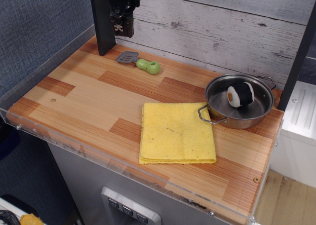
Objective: Move the spatula keep it on yellow cloth
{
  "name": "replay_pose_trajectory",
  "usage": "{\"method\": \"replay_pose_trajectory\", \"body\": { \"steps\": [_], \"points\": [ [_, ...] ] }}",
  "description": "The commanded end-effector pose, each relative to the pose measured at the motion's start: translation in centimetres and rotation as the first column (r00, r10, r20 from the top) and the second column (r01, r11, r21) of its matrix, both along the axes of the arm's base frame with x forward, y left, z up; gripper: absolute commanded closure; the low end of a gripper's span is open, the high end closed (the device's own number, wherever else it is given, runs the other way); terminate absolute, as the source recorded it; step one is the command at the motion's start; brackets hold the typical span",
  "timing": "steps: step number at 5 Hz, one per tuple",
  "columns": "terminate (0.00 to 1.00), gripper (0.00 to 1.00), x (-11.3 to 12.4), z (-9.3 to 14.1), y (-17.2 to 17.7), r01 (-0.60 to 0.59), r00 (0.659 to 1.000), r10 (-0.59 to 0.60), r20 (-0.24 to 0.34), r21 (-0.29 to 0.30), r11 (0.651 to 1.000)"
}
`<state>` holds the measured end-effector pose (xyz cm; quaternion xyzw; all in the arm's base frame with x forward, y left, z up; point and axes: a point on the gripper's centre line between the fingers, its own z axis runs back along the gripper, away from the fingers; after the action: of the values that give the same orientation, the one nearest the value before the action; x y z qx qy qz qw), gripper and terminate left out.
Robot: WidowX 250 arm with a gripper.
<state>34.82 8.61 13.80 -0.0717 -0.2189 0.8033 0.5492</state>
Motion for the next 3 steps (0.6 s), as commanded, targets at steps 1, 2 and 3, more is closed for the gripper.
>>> {"method": "replay_pose_trajectory", "body": {
  "steps": [1, 2, 3],
  "points": [
    [0.0, 0.0, 0.0, 0.0, 0.0, 0.0, 1.0, 0.0, 0.0, 0.0, 1.0],
    [0.0, 0.0, 1.2, -1.2, -1.4, 0.061, 0.998, -0.061, 0.005, -0.021, 0.998],
    [0.0, 0.0, 2.0, -2.4, -1.8, 0.121, 0.993, -0.121, -0.007, -0.05, 0.991]
  ]
}}
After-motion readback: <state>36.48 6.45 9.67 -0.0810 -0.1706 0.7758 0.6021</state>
